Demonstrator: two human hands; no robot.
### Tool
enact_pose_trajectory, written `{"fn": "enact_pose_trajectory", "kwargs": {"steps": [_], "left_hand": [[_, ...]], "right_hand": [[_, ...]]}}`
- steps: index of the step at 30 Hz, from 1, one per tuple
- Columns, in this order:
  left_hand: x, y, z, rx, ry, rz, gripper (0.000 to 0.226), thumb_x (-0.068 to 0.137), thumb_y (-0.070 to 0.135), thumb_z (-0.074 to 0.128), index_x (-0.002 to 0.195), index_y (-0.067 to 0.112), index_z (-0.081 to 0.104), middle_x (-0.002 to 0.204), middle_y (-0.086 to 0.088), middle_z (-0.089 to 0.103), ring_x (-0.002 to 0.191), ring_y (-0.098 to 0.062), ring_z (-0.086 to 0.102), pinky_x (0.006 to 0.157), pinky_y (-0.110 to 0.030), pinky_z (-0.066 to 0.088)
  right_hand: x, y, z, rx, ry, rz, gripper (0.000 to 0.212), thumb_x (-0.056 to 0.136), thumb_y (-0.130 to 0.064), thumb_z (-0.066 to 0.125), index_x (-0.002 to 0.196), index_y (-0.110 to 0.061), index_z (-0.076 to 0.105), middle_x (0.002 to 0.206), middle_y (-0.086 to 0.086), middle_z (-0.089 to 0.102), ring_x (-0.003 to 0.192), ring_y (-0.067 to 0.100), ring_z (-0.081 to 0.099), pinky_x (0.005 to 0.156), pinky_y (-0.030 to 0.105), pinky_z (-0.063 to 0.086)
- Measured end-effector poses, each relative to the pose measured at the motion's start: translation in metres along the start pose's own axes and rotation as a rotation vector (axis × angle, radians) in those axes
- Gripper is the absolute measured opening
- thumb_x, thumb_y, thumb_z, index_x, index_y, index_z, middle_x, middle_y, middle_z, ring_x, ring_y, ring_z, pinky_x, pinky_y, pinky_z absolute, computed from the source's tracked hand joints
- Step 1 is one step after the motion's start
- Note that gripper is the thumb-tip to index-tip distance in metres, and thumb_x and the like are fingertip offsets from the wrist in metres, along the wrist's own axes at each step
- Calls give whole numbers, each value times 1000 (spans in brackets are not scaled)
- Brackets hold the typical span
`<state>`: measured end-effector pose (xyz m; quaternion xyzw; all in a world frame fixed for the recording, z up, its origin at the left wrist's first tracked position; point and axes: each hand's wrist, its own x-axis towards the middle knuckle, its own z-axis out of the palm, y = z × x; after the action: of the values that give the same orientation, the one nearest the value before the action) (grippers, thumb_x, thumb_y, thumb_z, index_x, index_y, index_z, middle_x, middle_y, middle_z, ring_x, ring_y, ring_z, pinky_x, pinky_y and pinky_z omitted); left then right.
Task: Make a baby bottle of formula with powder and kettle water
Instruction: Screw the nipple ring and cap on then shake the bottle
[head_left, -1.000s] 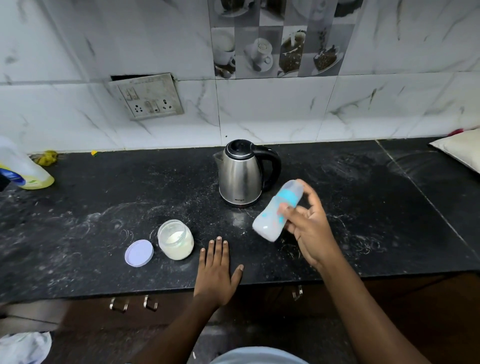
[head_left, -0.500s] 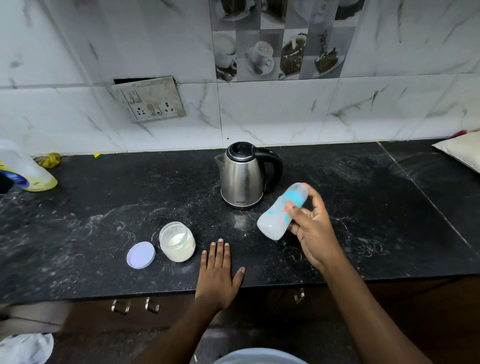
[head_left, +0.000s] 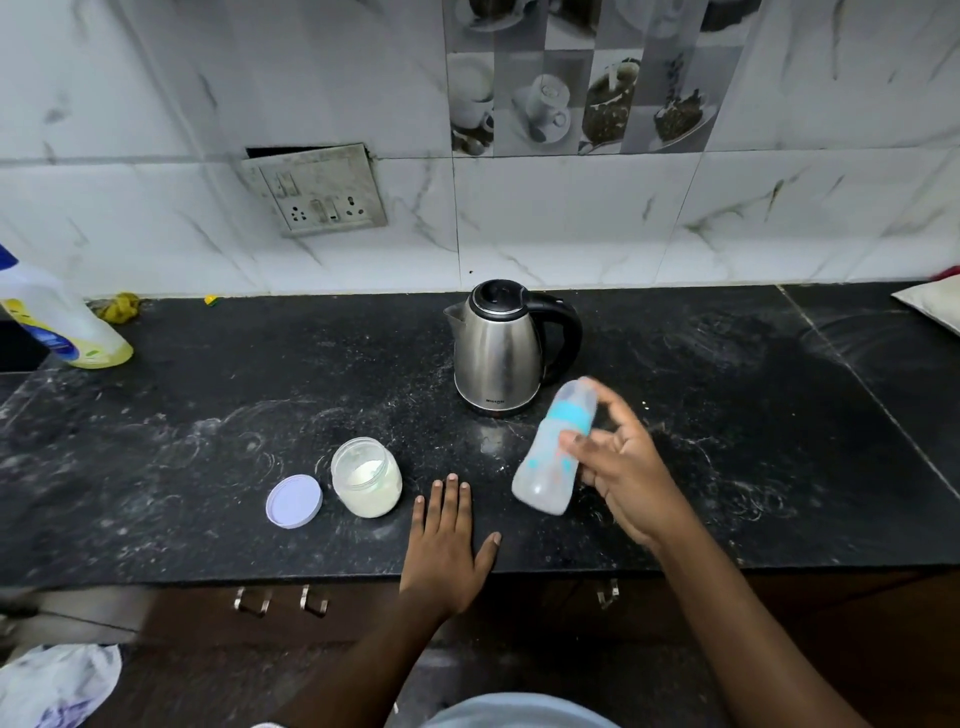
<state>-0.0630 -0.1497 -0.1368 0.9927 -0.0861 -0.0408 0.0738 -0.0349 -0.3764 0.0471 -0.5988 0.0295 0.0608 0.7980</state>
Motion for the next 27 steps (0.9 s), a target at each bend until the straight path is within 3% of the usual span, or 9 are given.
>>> {"fn": "enact_pose_trajectory", "kwargs": {"steps": [2, 5, 8, 11, 13, 16, 19, 22, 27], "left_hand": [[0, -2, 0, -2, -3, 5, 87, 104, 67, 26, 165, 4, 26, 174, -17, 20, 162, -36, 16, 126, -51, 4], [1, -1, -1, -3, -28, -4, 87, 104, 67, 26, 165, 4, 27, 174, -17, 20, 162, -36, 16, 126, -50, 4], [0, -3, 0, -9, -46, 10, 87, 104, 67, 26, 165, 4, 26, 174, -18, 19, 162, -36, 16, 126, -51, 3], [1, -3, 2, -13, -31, 8, 86, 104, 66, 28, 164, 4, 30, 173, -18, 24, 161, -37, 22, 125, -51, 6], [2, -2, 3, -33, -33, 5, 87, 104, 67, 28, 164, 4, 30, 173, -18, 24, 161, -36, 22, 126, -50, 5], [1, -5, -1, -83, -51, -3, 93, 100, 72, 18, 168, 8, 15, 177, -13, 7, 164, -31, 3, 129, -47, -5], [2, -2, -10, -87, -104, -23, 98, 93, 75, 4, 169, 13, -1, 177, -8, -11, 164, -26, -14, 131, -47, -11], [2, -2, -14, -107, -128, -29, 101, 90, 75, 2, 169, 12, -2, 177, -10, -14, 163, -26, -17, 131, -48, -12], [0, -9, -15, -133, -130, 0, 100, 91, 74, 4, 168, 11, -1, 176, -11, -15, 163, -27, -17, 130, -45, -14]], "right_hand": [[0, 5, 2, -26, -15, 6, 73, 84, -5, 75, 147, -28, 48, 114, 23, 75, 102, 29, 73, 90, 45, 61], [1, 5, 0, 21, 102, -44, 70, 87, -3, 74, 148, -26, 47, 116, 19, 75, 105, 27, 72, 95, 50, 60], [-3, 5, 3, -139, -88, -35, 78, 82, 1, 78, 148, -29, 47, 118, 19, 75, 105, 28, 74, 92, 42, 62], [0, 17, 5, -218, 45, -146, 82, 84, 5, 80, 146, -36, 47, 121, 8, 75, 110, 23, 74, 94, 40, 60], [6, 33, 3, -368, 141, -253, 85, 85, 2, 81, 145, -46, 44, 134, -5, 67, 117, 16, 69, 98, 38, 58], [12, 63, 5, -613, 140, -354, 86, 87, -8, 80, 145, -55, 38, 149, -22, 52, 131, 10, 59, 106, 41, 53], [21, 90, 5, -778, 95, -391, 78, 89, -14, 80, 150, -41, 38, 151, -30, 44, 139, 9, 51, 113, 47, 47], [29, 107, 9, -846, 83, -393, 72, 91, -15, 78, 152, -23, 41, 151, -16, 45, 138, 8, 49, 114, 46, 46], [34, 129, 8, -909, 104, -409, 70, 93, -10, 76, 152, -20, 40, 151, -12, 43, 139, 1, 41, 116, 38, 42]]}}
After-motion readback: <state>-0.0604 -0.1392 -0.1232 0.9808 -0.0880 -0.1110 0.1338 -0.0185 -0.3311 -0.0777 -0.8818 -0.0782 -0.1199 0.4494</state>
